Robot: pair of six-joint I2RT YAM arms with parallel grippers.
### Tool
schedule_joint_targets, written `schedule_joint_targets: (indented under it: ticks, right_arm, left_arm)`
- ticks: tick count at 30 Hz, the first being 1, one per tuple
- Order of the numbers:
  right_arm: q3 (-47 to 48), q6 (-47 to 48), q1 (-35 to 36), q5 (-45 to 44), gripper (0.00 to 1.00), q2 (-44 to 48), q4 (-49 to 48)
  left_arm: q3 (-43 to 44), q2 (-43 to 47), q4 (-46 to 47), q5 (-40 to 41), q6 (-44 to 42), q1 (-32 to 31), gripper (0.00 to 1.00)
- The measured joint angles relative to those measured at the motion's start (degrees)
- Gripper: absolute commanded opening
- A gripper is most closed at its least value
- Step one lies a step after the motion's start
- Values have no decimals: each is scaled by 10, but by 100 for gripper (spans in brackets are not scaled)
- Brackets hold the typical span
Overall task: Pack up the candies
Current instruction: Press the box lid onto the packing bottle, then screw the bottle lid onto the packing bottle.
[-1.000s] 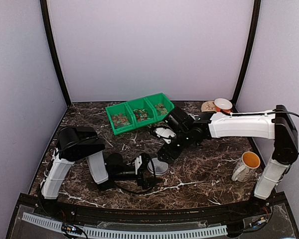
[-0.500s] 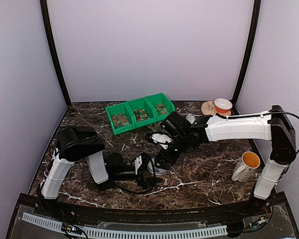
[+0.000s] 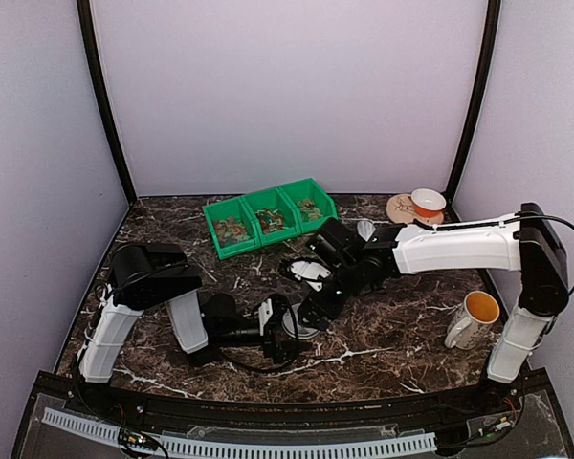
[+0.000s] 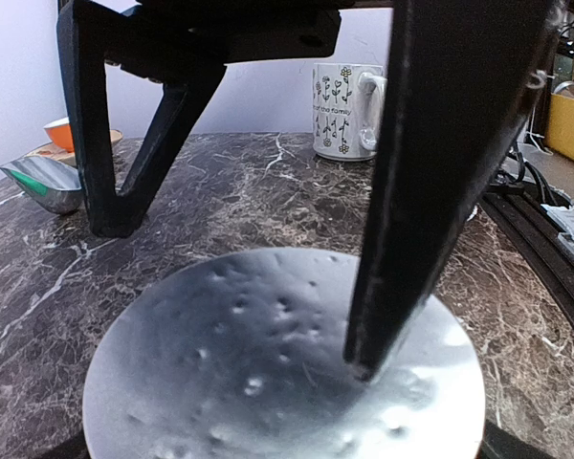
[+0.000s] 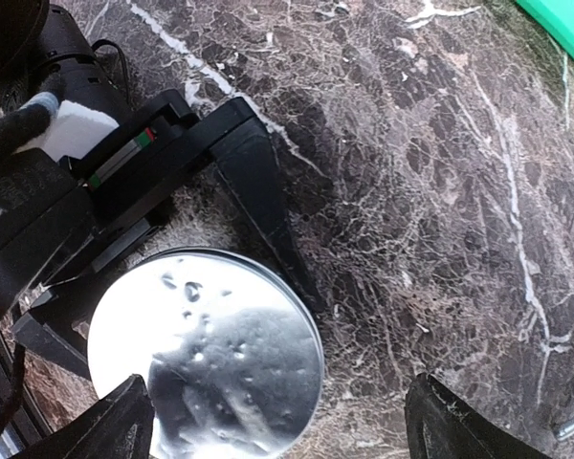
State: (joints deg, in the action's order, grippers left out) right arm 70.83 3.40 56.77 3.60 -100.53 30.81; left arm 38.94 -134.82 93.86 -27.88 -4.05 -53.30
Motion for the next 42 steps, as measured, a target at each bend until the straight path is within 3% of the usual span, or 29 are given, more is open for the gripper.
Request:
schedule_joint_targets:
  ticks: [6, 12, 24, 42]
  right_arm:
    - [0, 7, -1, -13, 90, 28, 5]
    - [-24, 41, -1, 13, 96, 70, 5]
    - [-83, 197, -5, 98, 97, 95, -30]
    - [-82, 299, -40, 195, 97, 37, -107]
  left_arm:
    - [0, 0, 0, 0, 0, 0, 93]
    - [0, 0, 0, 0, 0, 0, 93]
    - [0, 0, 0, -3, 0, 0, 93]
    - [0, 0, 0, -7, 0, 0, 92]
